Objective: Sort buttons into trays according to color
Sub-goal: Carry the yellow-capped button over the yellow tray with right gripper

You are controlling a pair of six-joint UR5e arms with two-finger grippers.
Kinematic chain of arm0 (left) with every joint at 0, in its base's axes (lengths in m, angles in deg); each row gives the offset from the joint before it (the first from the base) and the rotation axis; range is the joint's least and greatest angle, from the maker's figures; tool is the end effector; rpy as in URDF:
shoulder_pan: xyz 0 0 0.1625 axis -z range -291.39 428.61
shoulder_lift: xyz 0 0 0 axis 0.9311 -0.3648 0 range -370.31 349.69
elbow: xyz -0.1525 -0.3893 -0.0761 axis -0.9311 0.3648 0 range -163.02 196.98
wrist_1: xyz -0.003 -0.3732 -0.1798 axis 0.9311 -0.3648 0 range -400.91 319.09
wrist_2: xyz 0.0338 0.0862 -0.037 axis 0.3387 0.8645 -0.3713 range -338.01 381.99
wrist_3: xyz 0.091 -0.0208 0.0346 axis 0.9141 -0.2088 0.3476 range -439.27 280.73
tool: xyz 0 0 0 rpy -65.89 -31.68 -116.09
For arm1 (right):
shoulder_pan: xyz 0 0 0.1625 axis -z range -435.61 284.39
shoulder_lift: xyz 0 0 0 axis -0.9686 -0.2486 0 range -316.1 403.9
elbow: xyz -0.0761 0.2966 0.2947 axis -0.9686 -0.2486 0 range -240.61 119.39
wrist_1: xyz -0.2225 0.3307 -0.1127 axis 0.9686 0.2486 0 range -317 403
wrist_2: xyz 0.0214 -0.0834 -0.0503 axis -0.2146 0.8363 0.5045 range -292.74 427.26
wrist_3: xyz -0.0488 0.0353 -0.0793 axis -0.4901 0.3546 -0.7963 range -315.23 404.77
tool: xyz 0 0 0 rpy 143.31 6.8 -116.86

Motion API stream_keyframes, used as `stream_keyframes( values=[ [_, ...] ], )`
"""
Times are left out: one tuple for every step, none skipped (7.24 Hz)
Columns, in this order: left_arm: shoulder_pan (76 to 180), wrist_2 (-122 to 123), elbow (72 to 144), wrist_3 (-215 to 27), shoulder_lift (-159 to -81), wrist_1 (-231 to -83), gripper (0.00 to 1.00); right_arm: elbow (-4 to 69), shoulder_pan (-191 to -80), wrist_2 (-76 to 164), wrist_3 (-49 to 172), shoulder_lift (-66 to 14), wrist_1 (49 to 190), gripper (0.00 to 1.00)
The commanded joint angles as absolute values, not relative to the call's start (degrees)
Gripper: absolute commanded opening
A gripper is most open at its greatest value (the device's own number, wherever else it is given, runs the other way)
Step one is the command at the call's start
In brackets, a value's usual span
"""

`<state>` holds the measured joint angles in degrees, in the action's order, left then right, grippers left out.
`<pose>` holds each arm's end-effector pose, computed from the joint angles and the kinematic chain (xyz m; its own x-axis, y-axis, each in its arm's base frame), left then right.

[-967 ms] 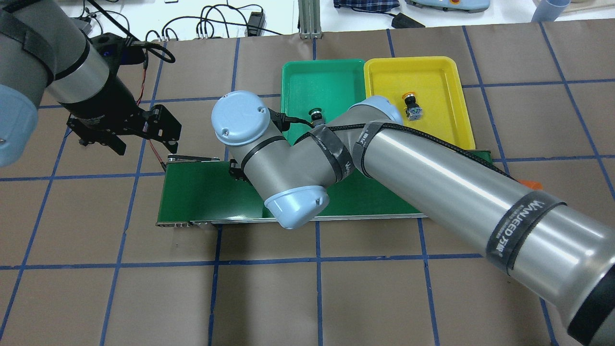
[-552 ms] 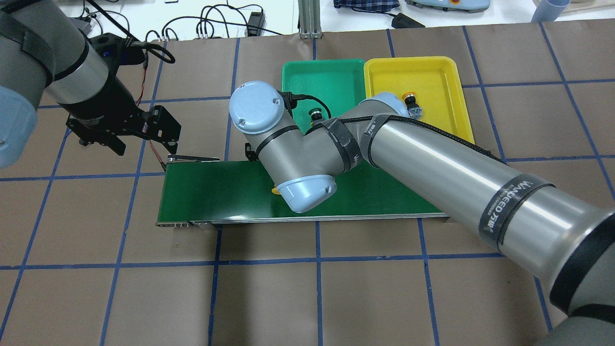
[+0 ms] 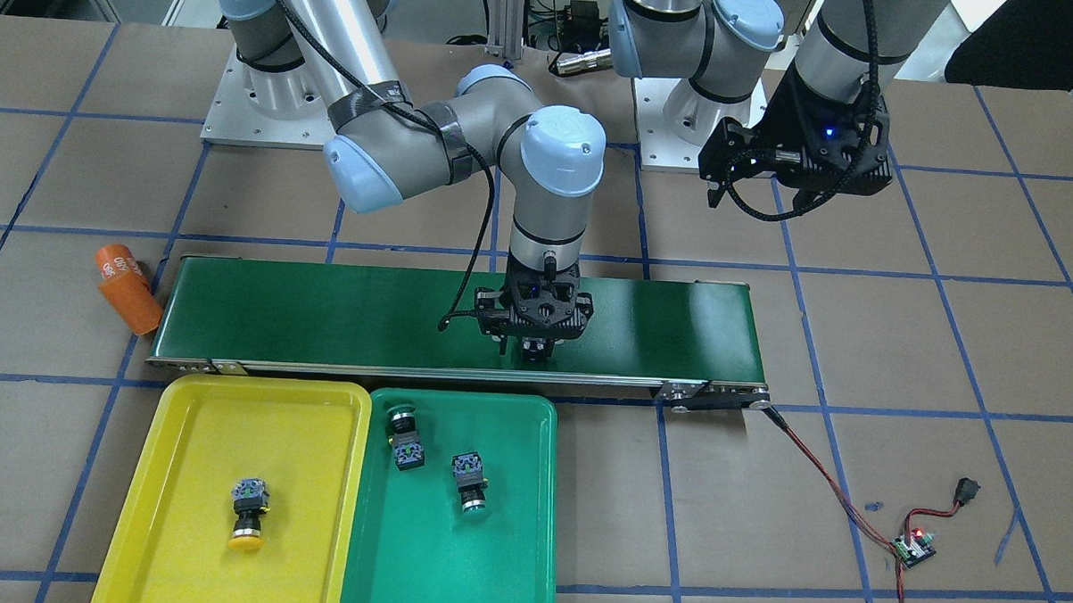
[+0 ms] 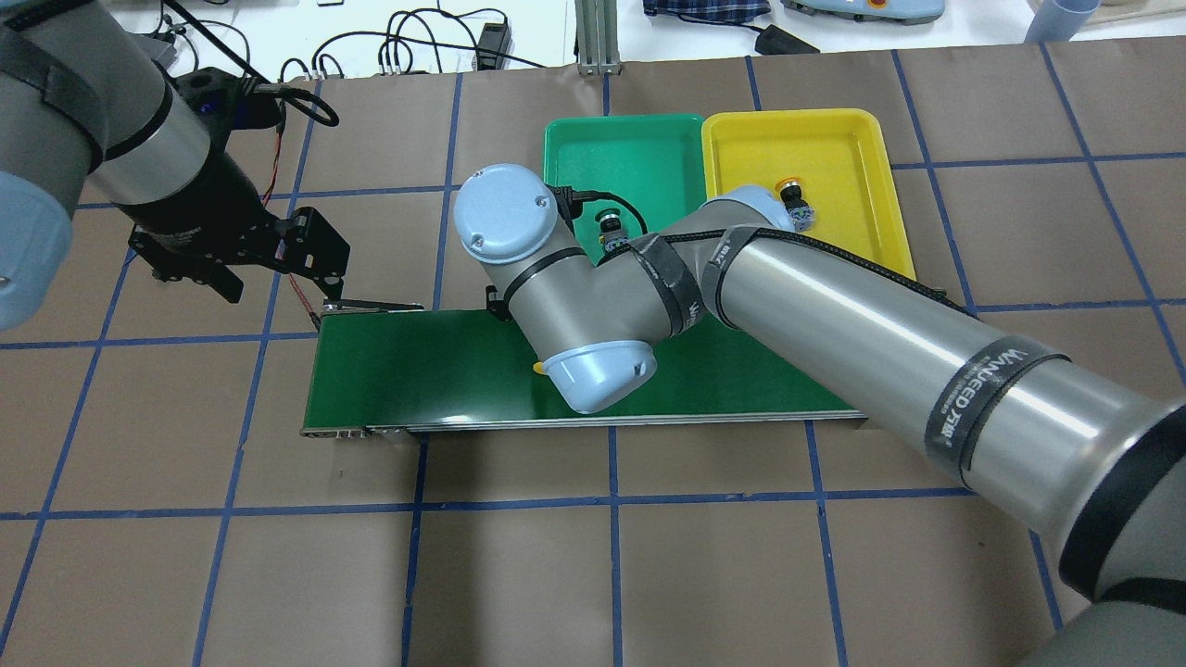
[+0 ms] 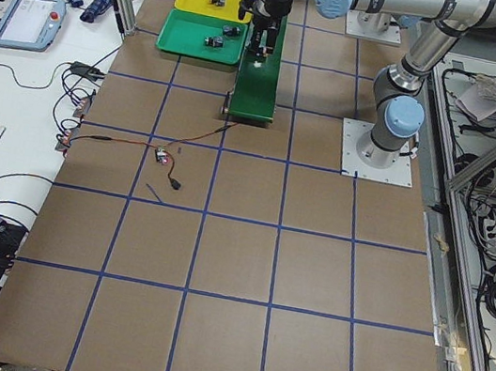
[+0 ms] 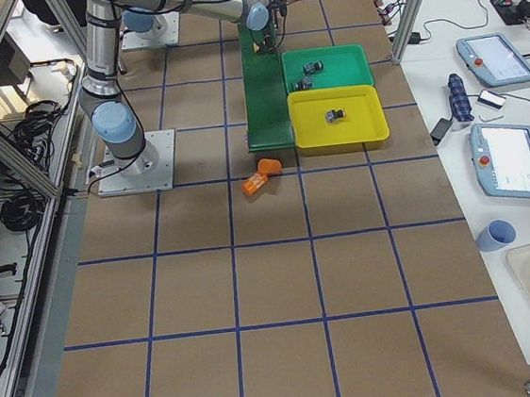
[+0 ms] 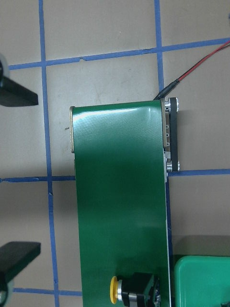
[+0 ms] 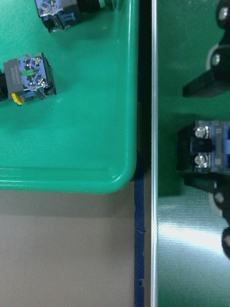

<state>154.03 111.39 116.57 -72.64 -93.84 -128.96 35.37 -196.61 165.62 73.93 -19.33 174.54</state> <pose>-0.0988 -0.4507 0.4618 -0.9993 0.0356 0.0126 0.0358 0.9992 0.0189 0.4289 -0.4830 0.2477 -0.9986 -0.0158 0.0509 -0.0258 0.9787 -0.2035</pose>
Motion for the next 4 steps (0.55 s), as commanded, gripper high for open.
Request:
stream_keyframes(
  values=[
    [154.04, 111.46, 116.64, -72.59, -93.72, -128.89, 1.0, 35.19, -196.37, 165.17, 73.95, -19.64, 174.66, 0.0],
    [154.04, 111.46, 116.64, -72.59, -93.72, -128.81, 1.0, 35.02, -196.37, 165.34, 73.95, -19.73, 174.66, 0.0],
    [154.04, 111.46, 116.64, -72.59, -93.72, -128.89, 1.0, 34.58, -195.85, 165.78, 73.52, -20.16, 174.66, 0.0],
    [154.04, 111.46, 116.64, -72.59, -93.72, -128.81, 1.0, 33.36, -194.97, 165.96, 69.86, -21.47, 174.39, 0.0]
  ],
)
